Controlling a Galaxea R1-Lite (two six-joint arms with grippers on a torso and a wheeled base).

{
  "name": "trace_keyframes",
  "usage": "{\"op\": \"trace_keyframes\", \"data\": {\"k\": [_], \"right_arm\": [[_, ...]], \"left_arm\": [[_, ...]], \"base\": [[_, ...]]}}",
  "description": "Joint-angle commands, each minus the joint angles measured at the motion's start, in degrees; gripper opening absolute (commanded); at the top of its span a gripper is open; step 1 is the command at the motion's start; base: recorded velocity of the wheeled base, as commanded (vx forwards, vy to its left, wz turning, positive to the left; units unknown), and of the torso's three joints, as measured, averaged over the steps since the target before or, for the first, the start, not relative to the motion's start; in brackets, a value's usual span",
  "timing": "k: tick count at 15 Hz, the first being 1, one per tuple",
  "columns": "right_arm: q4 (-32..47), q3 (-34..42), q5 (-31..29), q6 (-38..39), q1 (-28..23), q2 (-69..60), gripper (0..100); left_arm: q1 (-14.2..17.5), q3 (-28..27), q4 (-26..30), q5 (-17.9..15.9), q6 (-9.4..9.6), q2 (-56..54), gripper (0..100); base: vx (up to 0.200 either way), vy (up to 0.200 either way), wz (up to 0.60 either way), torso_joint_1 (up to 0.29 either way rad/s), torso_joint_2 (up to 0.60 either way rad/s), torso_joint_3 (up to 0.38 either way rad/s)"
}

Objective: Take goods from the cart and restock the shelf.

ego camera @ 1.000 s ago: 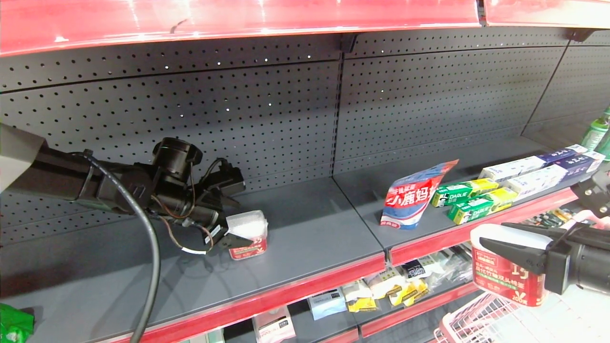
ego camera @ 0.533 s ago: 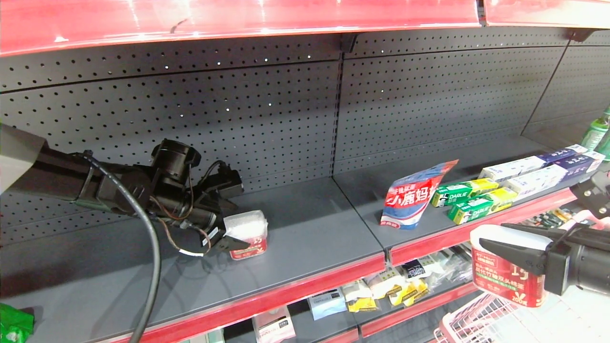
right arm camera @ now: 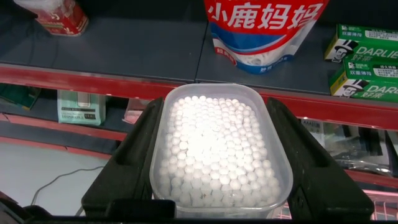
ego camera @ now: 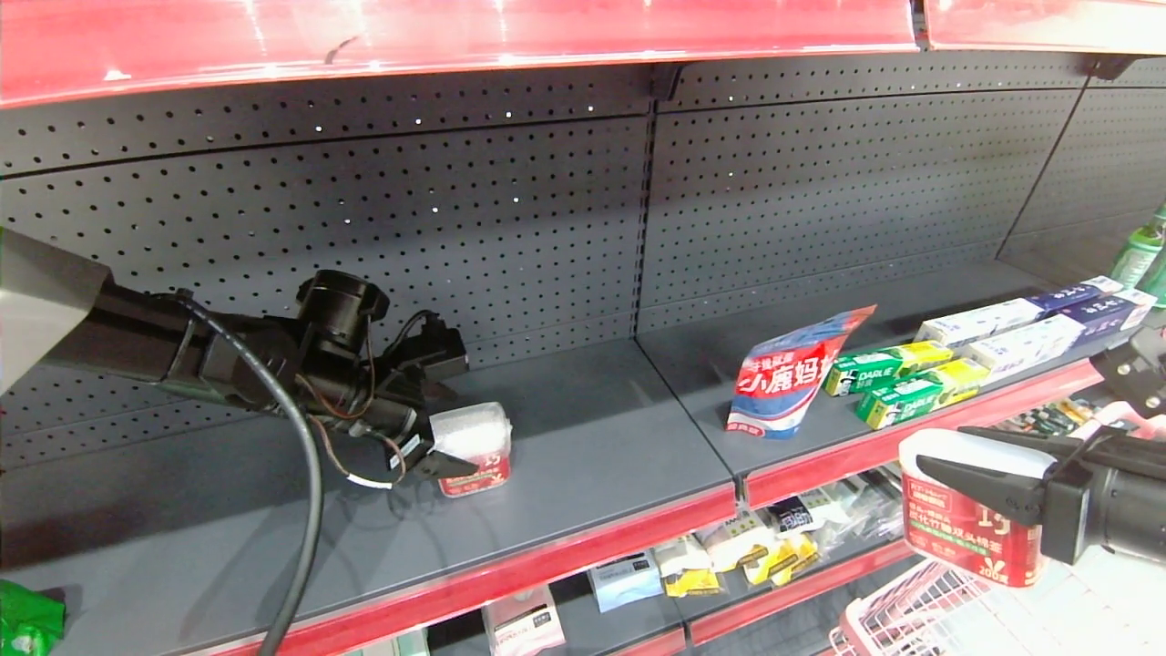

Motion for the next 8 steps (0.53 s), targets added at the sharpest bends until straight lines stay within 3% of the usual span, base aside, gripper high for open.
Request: {"op": "trace_keyframes", "data": {"k": [1, 8], "right_arm": [[0.0, 0.0, 0.1, 0.0, 0.0, 0.1, 0], [0.0, 0.1, 0.0, 0.0, 0.0, 0.1, 0]], "left_arm": [[0.5, -1.1, 0.0, 0.0, 1.39, 1.3, 100], [0.4, -2.6, 0.4, 0.3, 1.74, 2.4, 100]], "base": [[0.000, 0.000, 0.00, 0.000, 0.00, 0.000], [0.000, 0.000, 0.00, 0.000, 0.00, 0.000]]}}
